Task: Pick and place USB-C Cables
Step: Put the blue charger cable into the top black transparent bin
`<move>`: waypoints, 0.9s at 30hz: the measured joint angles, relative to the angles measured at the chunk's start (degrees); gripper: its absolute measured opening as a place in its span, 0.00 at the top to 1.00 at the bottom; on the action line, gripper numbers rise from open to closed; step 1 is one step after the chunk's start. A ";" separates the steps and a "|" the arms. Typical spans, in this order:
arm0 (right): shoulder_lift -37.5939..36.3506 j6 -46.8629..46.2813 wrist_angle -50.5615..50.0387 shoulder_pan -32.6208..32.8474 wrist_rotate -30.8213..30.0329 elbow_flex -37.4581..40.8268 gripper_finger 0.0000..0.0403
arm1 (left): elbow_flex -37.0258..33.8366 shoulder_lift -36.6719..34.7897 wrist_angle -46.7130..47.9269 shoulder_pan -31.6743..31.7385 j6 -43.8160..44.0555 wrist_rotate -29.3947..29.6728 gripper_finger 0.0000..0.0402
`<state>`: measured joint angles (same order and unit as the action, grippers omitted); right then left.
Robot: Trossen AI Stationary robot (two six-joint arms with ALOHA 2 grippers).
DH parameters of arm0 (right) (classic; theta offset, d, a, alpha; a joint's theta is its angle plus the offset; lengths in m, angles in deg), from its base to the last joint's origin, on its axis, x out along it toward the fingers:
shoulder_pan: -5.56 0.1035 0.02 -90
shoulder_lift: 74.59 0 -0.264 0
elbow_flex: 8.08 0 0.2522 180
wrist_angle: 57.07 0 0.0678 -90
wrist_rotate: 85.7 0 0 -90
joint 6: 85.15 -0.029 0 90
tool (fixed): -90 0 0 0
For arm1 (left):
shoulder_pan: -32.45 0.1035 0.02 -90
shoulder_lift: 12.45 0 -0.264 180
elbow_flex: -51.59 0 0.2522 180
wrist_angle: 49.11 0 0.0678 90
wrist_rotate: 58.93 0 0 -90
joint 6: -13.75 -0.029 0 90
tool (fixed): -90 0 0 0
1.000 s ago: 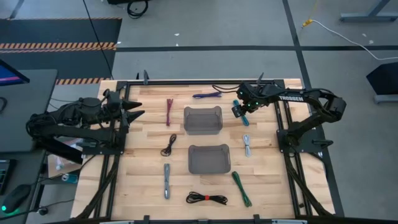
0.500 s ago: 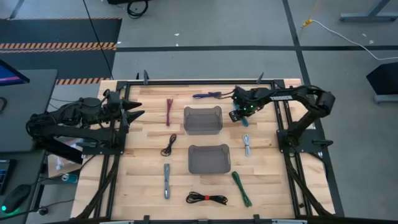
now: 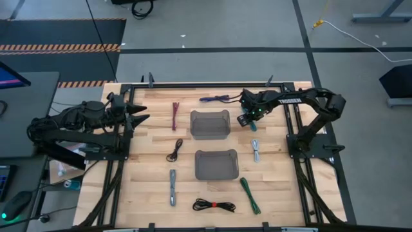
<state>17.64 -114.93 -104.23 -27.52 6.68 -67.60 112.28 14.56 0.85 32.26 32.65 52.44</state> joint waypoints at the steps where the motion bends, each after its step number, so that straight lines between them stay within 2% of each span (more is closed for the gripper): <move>1: 0.22 -0.01 -0.23 -0.05 -0.15 0.00 0.62 | 0.00 0.00 0.02 0.00 0.00 0.00 0.49; 7: 0.22 0.47 -0.92 -0.11 -1.69 0.02 0.90 | 0.00 0.00 0.04 0.02 0.00 0.00 0.49; 9: 0.23 1.41 -1.01 -0.11 -1.69 0.04 0.95 | 0.00 0.00 0.04 0.02 0.02 0.00 0.49; 20: -1.94 1.54 -2.26 -0.11 -1.68 -0.67 0.95 | 0.00 0.00 0.04 0.00 0.02 0.00 0.49; 27: -7.82 3.45 -6.48 -0.05 -2.12 -7.21 0.95 | 0.00 0.00 0.06 0.00 0.02 0.00 0.49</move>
<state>9.82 -111.48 -110.71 -27.57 4.56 -74.81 112.28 14.56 0.91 32.26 32.67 52.44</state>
